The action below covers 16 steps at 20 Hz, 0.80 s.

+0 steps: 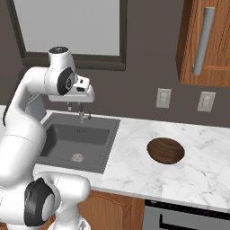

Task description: Rinse each bowl for a few seconds and place them down in the sink or on the counter.

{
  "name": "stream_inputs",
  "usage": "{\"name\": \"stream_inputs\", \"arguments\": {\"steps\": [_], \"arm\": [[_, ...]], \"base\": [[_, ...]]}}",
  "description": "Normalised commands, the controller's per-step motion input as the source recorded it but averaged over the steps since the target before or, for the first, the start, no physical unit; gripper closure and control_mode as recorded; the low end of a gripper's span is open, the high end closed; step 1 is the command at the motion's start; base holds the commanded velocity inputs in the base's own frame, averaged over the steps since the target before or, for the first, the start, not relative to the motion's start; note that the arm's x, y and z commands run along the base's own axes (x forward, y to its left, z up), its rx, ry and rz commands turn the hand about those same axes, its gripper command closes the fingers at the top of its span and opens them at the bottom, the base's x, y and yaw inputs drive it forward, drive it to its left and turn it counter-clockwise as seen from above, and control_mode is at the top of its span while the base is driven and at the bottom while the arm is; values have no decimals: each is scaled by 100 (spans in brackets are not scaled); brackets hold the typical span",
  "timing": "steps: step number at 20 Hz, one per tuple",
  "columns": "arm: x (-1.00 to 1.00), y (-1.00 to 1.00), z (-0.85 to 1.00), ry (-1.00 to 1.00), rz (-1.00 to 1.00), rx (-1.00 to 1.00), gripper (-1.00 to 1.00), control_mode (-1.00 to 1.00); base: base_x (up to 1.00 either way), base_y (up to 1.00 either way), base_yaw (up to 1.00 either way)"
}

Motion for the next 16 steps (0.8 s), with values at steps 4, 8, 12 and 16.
{"name": "stream_inputs", "arguments": {"steps": [4, 8, 12, 16], "arm": [[-2, 1, 0, -2, 0, 0, -100, -100], [-13, 8, 0, -4, 0, 0, -100, -100], [-16, 8, 0, -3, 0, 0, -100, -100], [-20, 4, 0, -2, 0, 0, -100, -100]], "base": [[0, 0, 0], [0, 0, 0], [0, 0, 0], [0, 0, 0]]}}
